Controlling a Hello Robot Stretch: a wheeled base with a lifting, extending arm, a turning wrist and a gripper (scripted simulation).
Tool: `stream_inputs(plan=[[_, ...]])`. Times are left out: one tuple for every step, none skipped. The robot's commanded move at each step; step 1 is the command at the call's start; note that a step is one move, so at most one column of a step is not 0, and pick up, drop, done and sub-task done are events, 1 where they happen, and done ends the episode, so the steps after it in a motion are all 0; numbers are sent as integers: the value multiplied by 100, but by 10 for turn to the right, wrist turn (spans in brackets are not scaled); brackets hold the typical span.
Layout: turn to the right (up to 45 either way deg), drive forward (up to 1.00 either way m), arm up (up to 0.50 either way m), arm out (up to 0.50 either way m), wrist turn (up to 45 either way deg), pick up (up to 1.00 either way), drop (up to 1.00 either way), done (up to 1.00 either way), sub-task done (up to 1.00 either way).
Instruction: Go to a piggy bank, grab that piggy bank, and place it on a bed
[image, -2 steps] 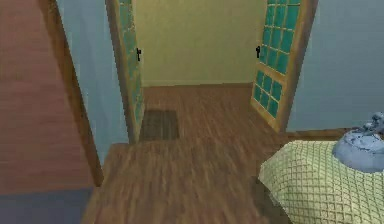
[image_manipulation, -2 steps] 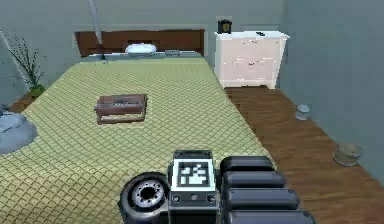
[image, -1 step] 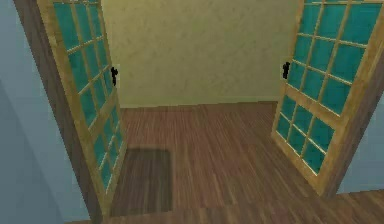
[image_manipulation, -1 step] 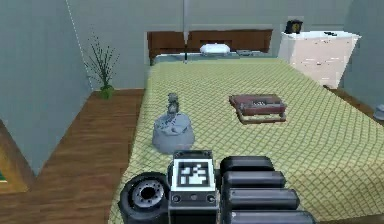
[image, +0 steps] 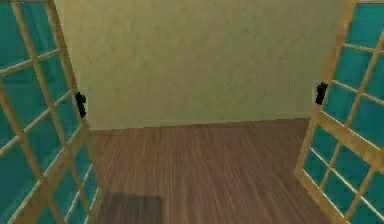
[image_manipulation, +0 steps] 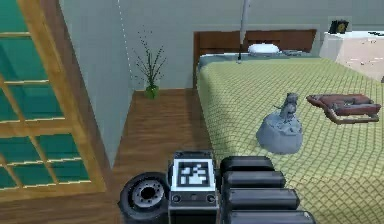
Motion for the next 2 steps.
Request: stream_inputs(plan=[[450,0,0,0,0,0,0,0,0],[360,0,0,0,0,0,0,0,0]])
